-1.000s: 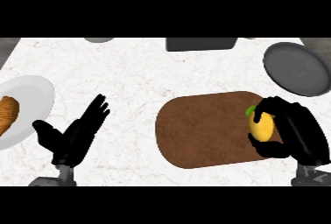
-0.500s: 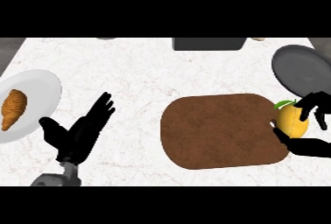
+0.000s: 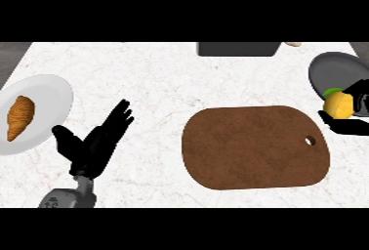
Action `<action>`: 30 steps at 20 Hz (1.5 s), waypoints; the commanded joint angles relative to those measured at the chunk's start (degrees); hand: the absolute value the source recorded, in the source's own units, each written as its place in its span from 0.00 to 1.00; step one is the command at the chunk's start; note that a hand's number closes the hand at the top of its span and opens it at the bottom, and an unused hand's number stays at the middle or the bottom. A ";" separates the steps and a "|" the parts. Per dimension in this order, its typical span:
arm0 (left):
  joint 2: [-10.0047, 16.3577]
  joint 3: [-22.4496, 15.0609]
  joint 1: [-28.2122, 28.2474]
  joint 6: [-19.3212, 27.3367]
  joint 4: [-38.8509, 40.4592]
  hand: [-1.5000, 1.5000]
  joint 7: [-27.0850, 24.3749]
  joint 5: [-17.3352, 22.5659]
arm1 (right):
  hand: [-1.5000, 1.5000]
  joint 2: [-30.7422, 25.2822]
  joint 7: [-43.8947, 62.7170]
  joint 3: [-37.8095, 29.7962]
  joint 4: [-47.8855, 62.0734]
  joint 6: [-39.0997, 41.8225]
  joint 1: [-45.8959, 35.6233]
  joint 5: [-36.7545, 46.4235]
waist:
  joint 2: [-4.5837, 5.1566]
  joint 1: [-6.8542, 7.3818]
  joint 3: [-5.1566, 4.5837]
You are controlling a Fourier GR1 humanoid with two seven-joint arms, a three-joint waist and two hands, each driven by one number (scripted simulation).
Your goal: Pick the lemon from the cutting board and place it in the pan
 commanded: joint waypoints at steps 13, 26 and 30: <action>-1.25 -1.19 -0.19 -1.85 0.97 0.50 -1.74 -1.13 | 1.00 -11.94 -18.53 -13.96 47.82 -22.95 -23.61 -1.23 | 1.44 3.31 0.30; -2.31 -2.31 -3.84 -1.98 0.73 0.50 -0.02 -1.60 | 0.00 -17.49 -12.93 -9.72 63.81 -20.51 -25.76 6.08 | 2.54 5.48 0.48; -2.51 -2.19 -2.25 -1.94 1.34 0.50 -1.22 -1.70 | 0.00 -16.88 -15.87 -12.98 64.83 -16.43 -27.11 2.30 | 2.44 5.27 0.62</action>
